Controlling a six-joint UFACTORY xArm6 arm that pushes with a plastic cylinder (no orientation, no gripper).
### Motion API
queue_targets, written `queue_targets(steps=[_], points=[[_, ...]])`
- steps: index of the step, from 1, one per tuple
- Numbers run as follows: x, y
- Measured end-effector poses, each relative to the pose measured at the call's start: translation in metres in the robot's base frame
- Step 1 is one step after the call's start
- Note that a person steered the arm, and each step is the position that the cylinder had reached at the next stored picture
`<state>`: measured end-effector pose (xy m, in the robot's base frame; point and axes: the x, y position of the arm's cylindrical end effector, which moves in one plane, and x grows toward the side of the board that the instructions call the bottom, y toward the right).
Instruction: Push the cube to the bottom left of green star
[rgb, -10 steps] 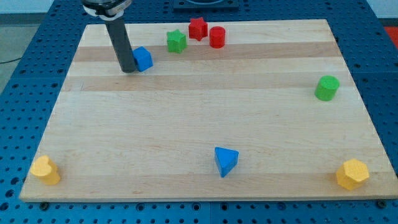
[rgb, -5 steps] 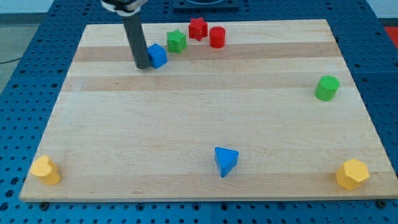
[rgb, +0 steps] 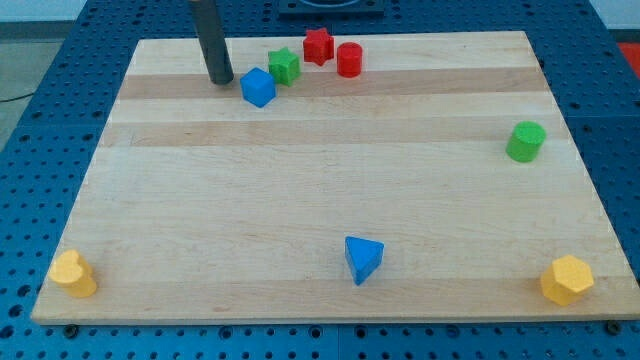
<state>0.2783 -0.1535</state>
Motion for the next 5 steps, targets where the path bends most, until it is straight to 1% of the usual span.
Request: queue_targets(steps=[1,3,4,5], points=[[0.005,0.009],[0.045,0.035],[0.071,0.035],[0.114,0.028]])
